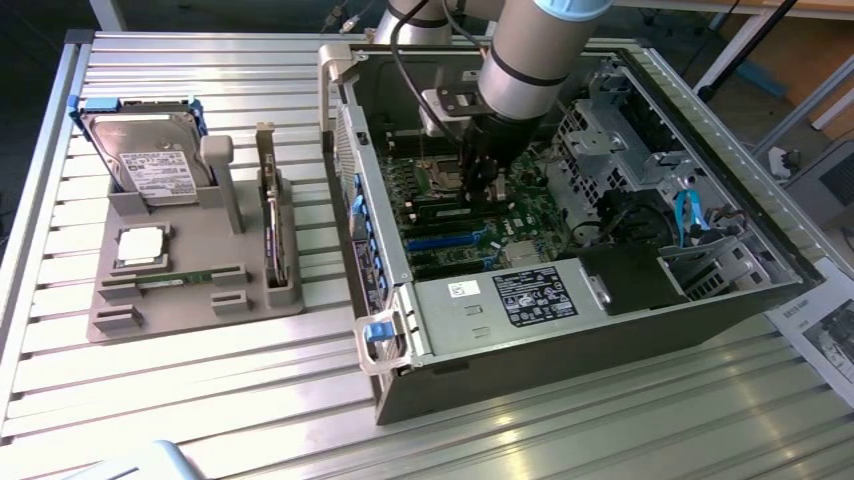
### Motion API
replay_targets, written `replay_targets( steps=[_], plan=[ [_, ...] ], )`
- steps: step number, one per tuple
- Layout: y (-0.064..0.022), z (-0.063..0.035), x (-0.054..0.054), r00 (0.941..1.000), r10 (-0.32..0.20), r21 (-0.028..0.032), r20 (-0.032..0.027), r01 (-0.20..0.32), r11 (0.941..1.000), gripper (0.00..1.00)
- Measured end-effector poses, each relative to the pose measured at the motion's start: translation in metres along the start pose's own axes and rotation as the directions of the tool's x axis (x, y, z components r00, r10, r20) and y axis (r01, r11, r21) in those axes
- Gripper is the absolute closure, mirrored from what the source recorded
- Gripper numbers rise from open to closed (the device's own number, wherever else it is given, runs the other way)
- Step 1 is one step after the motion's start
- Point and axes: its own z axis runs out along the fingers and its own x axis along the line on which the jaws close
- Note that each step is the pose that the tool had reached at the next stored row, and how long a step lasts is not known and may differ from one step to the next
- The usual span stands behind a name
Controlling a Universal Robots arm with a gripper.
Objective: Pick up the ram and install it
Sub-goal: 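Press down the ram until it locks into place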
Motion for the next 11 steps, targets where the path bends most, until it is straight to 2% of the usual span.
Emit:
replay_targets(
  steps=[3,7,11],
  plan=[
    [0.0001,-0.0047,0.0,1.0,0.0,-0.0003,-0.0013,0.0,1.0,0.9],
    [0.0009,-0.0049,0.0,1.0,0.0,-0.0002,-0.0013,0.0,1.0,0.9],
    [0.0229,-0.0049,0.0,1.0,0.0,0.0037,-0.0012,0.0,1.0,0.9]
  ],
)
